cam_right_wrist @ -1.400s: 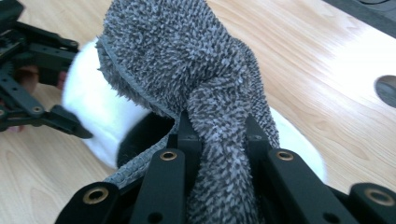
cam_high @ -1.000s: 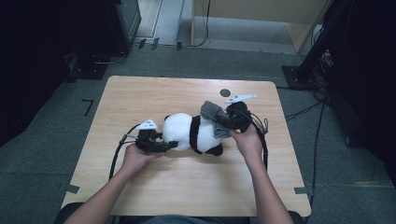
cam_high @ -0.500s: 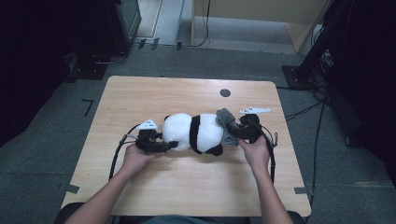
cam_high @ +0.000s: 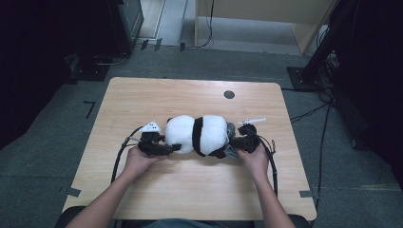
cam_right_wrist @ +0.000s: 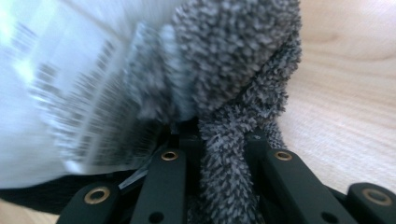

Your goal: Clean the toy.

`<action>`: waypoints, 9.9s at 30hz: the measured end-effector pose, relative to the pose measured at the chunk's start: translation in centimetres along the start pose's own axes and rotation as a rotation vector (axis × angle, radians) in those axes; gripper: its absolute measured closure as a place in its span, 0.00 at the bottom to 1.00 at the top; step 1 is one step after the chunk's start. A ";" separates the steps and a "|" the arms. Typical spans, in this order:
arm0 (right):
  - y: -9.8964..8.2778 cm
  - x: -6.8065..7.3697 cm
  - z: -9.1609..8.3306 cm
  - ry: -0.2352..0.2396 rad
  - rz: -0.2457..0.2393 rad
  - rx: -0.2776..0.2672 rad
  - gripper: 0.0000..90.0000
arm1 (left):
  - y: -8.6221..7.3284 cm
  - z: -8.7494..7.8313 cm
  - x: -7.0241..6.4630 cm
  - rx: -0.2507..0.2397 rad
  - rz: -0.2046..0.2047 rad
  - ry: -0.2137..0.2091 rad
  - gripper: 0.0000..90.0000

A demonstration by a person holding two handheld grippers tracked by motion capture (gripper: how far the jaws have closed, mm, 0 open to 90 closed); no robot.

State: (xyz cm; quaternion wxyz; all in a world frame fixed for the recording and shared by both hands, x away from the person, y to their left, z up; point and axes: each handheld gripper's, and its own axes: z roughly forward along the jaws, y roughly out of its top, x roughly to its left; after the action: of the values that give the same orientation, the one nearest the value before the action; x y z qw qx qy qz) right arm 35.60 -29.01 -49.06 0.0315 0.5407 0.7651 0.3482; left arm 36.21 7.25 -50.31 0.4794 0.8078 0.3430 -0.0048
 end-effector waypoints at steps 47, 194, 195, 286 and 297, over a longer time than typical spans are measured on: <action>13.0 12.9 -2.0 0.030 -0.325 -0.097 0.86 | 0.1 -0.1 -0.1 -0.007 -0.012 -0.006 0.37; 3.4 14.8 0.5 0.033 -0.509 -0.010 0.86 | 0.6 -0.3 -0.2 0.022 -0.065 0.001 0.42; 3.1 14.5 0.3 0.039 -0.502 -0.006 0.86 | 0.6 -0.3 -0.2 0.023 -0.059 0.003 0.42; 7.1 13.5 -1.8 0.013 -0.317 -0.146 0.85 | 0.4 -0.4 0.0 0.012 -0.045 0.000 0.42; 5.5 15.8 1.1 0.017 -0.415 -0.087 0.86 | 0.3 -0.4 0.0 0.031 -0.049 0.006 0.42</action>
State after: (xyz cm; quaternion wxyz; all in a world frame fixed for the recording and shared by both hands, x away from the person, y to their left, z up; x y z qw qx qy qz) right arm 33.94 -14.03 -41.60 0.1194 0.3669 0.8444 0.3716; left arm 36.29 7.44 -49.89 0.4656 0.8064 0.3640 -0.0196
